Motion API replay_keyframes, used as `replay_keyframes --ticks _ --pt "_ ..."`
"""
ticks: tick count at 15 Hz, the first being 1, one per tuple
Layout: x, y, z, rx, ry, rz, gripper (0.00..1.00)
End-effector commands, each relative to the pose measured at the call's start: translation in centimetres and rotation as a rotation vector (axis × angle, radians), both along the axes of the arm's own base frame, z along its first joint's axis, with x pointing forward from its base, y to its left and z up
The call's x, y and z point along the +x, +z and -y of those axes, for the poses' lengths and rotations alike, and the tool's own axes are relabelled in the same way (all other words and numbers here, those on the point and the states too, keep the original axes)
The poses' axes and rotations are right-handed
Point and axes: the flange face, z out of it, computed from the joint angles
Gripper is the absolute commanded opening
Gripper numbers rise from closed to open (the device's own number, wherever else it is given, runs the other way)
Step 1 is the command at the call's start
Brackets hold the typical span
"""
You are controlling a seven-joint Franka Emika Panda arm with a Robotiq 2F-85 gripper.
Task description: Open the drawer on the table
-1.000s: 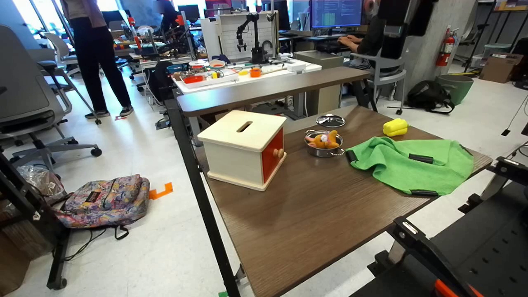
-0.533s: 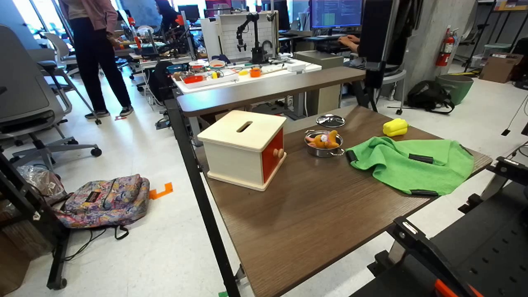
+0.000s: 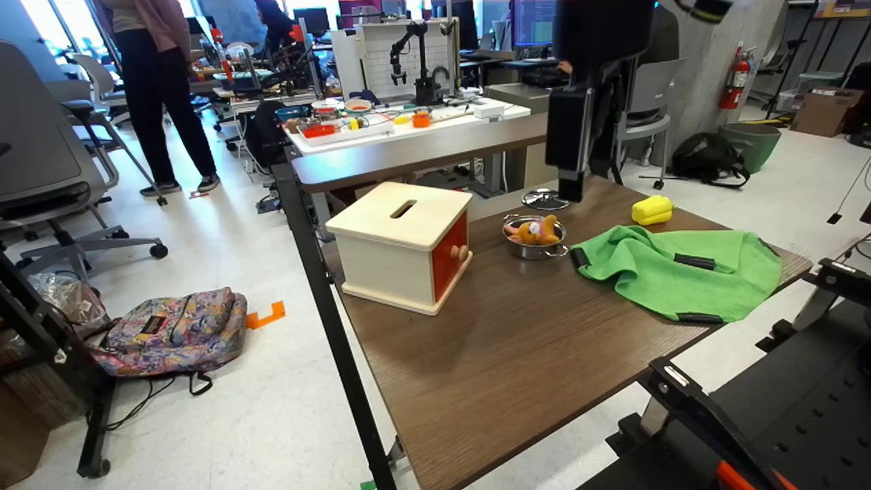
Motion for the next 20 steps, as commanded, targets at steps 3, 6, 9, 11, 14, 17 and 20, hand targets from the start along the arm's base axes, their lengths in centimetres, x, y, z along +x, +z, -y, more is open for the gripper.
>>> replay_keyframes --ticks 3,6,9,11,14,17,20 --pt "3.5 -4.0 -0.9 0.037 0.058 0.016 1.0" --pt "4.5 -6.1 -1.2 0.065 0.077 0.016 1.0" --pt "5.5 -7.9 -1.7 0.086 0.083 0.033 1.0" --pt "5.9 -9.1 -2.0 0.095 0.088 0.047 1.0" --pt "6.1 -10.6 -2.5 0.12 0.094 0.093 1.0" --pt "5.9 -11.8 -3.0 0.152 0.11 0.136 1.0" --pt "6.0 -12.6 -3.5 0.17 0.115 0.153 1.0"
